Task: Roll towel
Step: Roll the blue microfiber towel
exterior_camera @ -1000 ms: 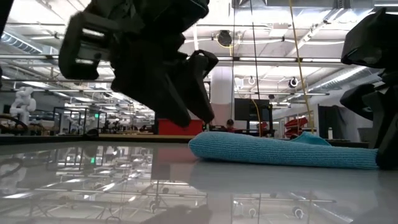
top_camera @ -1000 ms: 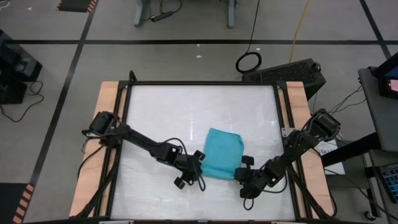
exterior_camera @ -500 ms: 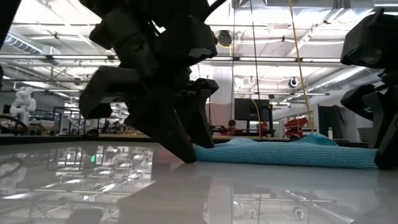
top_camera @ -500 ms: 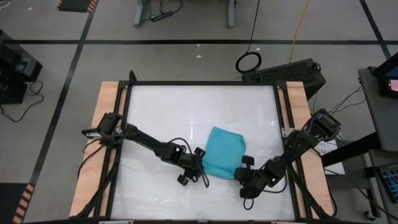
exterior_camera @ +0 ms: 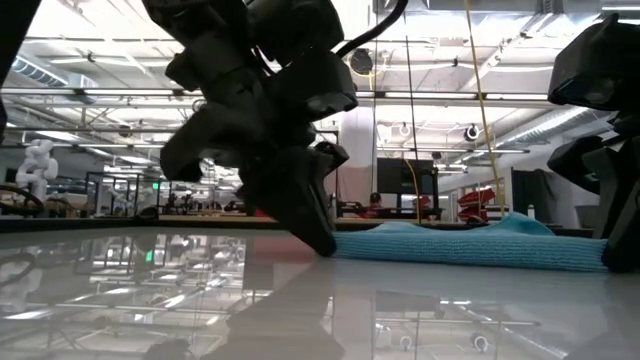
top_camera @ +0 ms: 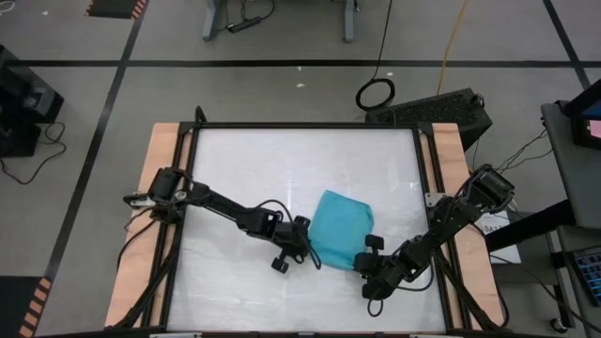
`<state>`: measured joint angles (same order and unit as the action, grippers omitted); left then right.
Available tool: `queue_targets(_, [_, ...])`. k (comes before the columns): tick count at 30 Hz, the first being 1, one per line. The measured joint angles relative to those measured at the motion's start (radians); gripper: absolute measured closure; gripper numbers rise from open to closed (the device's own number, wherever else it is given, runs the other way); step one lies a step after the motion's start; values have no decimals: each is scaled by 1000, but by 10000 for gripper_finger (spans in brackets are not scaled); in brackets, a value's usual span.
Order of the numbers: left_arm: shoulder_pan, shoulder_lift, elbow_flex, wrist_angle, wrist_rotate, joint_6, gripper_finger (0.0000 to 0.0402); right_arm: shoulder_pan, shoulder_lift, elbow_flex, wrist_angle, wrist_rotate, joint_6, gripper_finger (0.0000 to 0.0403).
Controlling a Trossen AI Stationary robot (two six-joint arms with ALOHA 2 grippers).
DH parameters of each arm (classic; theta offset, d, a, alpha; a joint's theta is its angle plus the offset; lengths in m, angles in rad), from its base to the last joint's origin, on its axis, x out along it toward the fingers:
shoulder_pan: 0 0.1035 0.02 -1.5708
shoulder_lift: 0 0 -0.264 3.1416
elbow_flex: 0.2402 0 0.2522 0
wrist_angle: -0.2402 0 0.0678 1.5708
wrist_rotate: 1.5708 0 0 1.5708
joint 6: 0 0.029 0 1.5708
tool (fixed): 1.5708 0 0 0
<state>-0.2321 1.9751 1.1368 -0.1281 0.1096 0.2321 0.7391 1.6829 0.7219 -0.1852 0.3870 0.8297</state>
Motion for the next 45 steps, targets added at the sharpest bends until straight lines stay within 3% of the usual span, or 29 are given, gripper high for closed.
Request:
queue_targets(5, [-2, 0, 1, -27, 184, -115, 397, -1, -11, 0, 7, -9, -3, 376])
queue_targets(9, [-1, 1, 0, 16, 345, -257, 398, -15, -36, 0, 37, -98, -10, 382])
queue_targets(17, [18, 1, -1, 72, 491, -521, 399, -16, -61, -1, 116, -256, 106, 399])
queue_targets(27, [56, 16, -1, 72, 538, -768, 399, -27, -75, 0, 119, -333, 312, 402])
queue_targets(35, [57, 15, -1, 74, 550, -880, 400, -40, -103, 0, 113, -368, 421, 402])
queue_targets(45, [63, 15, -2, 71, 516, -958, 400, -40, -104, 0, 88, -339, 571, 400])
